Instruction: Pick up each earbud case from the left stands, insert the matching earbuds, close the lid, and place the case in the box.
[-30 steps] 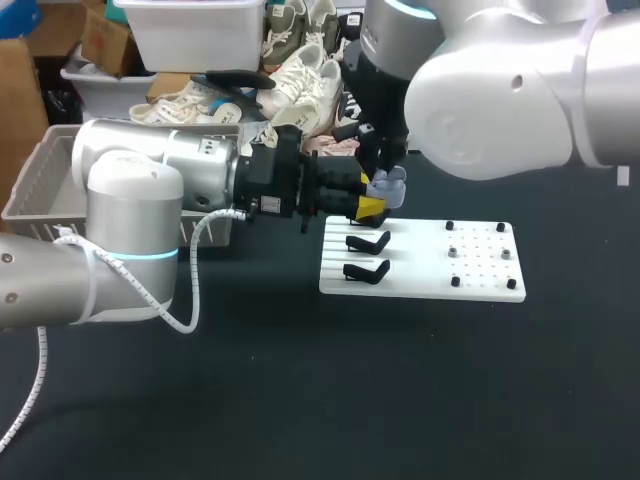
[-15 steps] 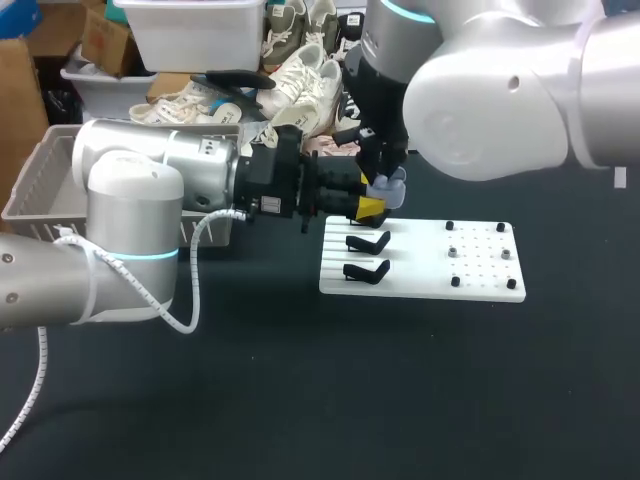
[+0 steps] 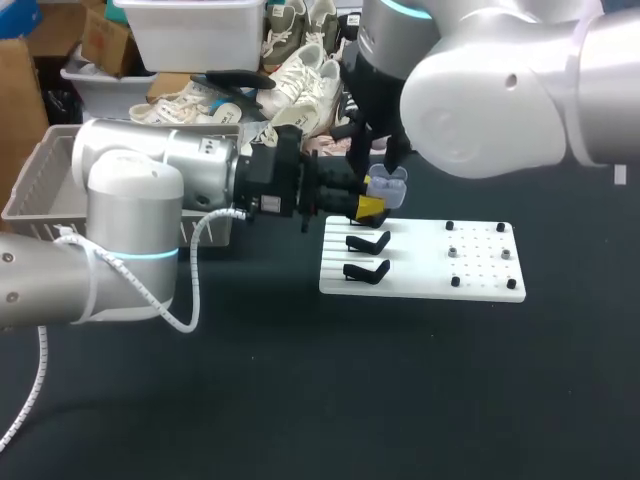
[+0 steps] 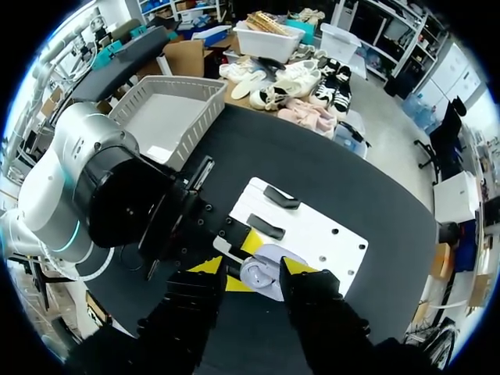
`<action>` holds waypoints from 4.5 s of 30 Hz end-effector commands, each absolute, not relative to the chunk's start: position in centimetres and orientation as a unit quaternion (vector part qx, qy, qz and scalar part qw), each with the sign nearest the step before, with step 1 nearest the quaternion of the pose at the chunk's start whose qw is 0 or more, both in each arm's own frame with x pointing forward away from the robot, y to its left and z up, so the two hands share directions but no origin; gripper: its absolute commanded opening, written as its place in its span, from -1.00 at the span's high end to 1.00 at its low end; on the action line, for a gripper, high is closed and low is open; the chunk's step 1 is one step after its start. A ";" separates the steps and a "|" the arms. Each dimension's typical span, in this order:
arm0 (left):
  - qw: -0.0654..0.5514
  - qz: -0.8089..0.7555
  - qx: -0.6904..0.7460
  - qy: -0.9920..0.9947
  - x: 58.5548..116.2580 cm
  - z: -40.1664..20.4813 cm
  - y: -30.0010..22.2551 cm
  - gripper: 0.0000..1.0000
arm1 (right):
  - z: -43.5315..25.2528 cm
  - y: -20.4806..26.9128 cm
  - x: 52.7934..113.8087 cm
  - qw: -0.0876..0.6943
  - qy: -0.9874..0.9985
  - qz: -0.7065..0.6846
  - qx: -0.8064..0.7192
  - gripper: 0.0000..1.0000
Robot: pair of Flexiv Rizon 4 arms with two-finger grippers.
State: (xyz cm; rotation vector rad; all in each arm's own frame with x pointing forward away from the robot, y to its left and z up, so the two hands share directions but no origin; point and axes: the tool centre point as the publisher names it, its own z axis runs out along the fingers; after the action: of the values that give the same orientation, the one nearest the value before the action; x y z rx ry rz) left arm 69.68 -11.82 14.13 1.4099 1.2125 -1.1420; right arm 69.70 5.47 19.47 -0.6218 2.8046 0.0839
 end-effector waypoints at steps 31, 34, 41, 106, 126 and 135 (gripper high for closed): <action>0.462 -0.464 0.573 0.493 69.7 14.2 -11.8 1.00 | 19.2 -0.4 74.9 0.109 0.992 0.040 -0.039 -1.00; 0.462 -0.464 0.573 0.493 69.7 14.2 -11.8 1.00 | 18.9 -0.6 74.5 0.102 0.993 0.037 -0.039 -1.00; 0.462 -0.464 0.573 0.493 69.7 14.2 -11.8 1.00 | 18.2 -1.0 73.5 0.088 0.995 0.036 -0.038 -1.00; 0.347 -0.144 0.401 0.835 85.7 9.0 15.3 1.00 | 23.4 -3.1 69.0 0.155 0.968 0.147 -0.130 -1.00; 0.415 -0.171 0.405 0.797 81.1 13.2 14.5 -1.00 | 23.4 -3.1 69.0 0.155 0.968 0.147 -0.130 -1.00; 0.450 -0.248 0.386 0.766 76.3 14.3 11.4 -1.00 | 23.4 -3.1 69.0 0.155 0.968 0.147 -0.130 -1.00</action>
State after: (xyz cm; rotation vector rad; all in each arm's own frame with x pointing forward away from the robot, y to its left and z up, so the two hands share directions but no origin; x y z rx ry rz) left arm 78.54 11.20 14.02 1.0263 2.0172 -0.5755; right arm 69.34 -2.97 23.36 -0.3783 2.7783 0.4250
